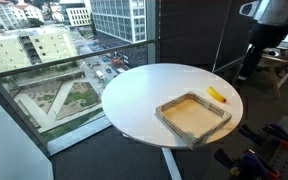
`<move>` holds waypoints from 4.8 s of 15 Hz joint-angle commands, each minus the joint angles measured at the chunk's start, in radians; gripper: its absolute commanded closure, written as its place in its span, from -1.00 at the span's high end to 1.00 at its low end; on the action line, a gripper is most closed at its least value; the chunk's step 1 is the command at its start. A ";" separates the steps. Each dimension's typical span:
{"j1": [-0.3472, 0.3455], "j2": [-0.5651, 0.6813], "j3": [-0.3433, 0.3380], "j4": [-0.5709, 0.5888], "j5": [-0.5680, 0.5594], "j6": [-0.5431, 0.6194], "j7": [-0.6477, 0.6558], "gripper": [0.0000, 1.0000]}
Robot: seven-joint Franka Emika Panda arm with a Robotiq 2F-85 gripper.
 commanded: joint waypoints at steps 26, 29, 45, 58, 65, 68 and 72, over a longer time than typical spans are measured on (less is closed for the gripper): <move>-0.090 0.313 -0.044 0.188 0.019 0.082 0.074 1.00; -0.101 0.363 -0.045 0.231 0.016 0.077 0.091 1.00; -0.159 0.619 -0.073 0.457 -0.002 0.064 0.167 1.00; -0.192 0.764 -0.116 0.612 -0.024 0.037 0.282 1.00; -0.202 0.842 -0.154 0.688 -0.069 0.026 0.388 1.00; -0.206 0.872 -0.172 0.715 -0.078 0.029 0.417 1.00; -0.211 0.907 -0.195 0.745 -0.082 0.030 0.439 1.00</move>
